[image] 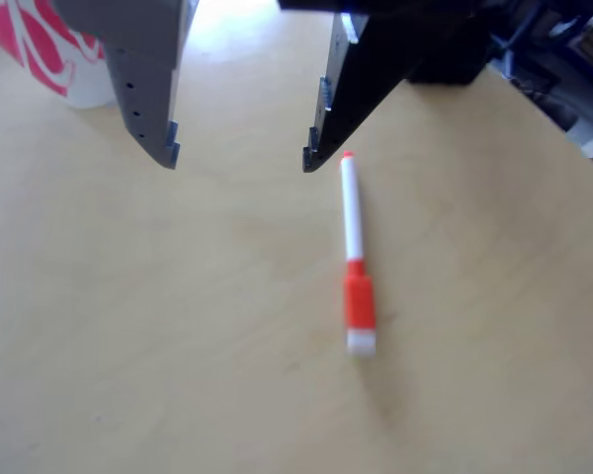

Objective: Grab the pen and place it in the cup.

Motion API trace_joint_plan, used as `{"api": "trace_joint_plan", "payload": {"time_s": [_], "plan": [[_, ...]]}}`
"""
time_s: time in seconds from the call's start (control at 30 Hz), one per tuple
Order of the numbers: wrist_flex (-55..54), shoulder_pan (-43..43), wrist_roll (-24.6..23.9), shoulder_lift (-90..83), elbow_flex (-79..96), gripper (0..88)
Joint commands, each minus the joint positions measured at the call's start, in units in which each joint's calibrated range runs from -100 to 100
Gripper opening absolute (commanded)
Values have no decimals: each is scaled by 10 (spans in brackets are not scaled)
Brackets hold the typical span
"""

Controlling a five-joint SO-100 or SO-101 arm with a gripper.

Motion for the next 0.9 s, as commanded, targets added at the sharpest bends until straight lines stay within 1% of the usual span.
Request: {"api": "trace_joint_plan", "payload": {"time_s": [0.0,0.1,0.27,0.57,0.7,0.87], "plan": [[36,-11,-13,27,-33,309],[53,-15,-40,33,-32,310],[49,-37,-58,34,-27,315],[46,-175,-89,36,-28,315],[39,-204,-91,36,-16,313],[-17,-198,-86,36,27,312]]}}
